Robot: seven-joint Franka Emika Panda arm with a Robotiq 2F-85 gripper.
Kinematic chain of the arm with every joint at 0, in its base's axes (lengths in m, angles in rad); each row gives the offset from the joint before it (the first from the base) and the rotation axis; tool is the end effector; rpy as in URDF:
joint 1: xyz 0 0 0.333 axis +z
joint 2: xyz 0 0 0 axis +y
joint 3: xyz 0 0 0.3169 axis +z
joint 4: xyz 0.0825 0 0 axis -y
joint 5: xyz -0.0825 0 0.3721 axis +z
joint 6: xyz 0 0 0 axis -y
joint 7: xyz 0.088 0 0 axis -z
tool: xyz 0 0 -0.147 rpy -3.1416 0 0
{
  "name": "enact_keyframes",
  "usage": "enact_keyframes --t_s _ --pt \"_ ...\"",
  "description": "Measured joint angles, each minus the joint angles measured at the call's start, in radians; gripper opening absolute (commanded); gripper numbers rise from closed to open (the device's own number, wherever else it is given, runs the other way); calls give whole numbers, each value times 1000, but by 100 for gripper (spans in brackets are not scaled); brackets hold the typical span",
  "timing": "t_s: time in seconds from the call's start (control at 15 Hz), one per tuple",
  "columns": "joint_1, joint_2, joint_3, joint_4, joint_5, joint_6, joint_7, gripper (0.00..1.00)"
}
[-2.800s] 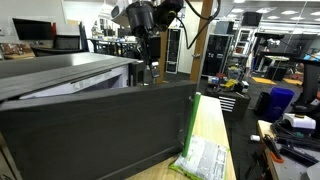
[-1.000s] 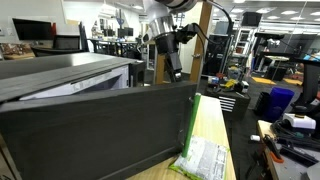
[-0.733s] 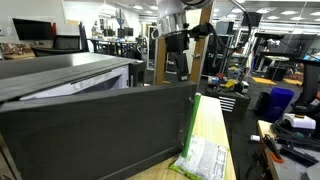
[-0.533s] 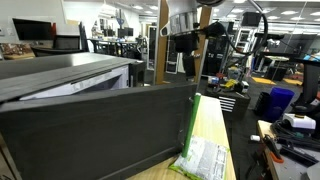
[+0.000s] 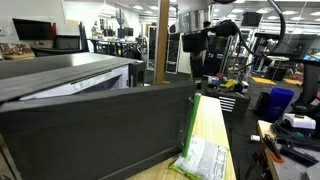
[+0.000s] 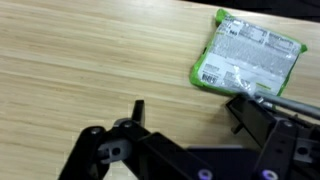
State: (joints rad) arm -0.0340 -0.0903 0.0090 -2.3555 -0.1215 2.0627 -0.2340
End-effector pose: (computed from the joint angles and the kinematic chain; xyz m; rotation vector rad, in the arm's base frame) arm 0.4490 -0.0219 0.3201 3.0202 0.4213 -0.3272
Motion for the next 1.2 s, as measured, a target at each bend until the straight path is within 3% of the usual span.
enact_keyframes --t_s 0.2,0.4,0.6,0.8,1.2 --pt "0 -22 -3 -34 1 146 94 100" --pt "0 -78 -3 -111 4 221 154 100" --pt "1 -161 -3 -211 21 284 161 100" --pt "13 -256 -3 -326 24 419 161 100" --pt "52 -359 -2 -423 49 449 161 100"
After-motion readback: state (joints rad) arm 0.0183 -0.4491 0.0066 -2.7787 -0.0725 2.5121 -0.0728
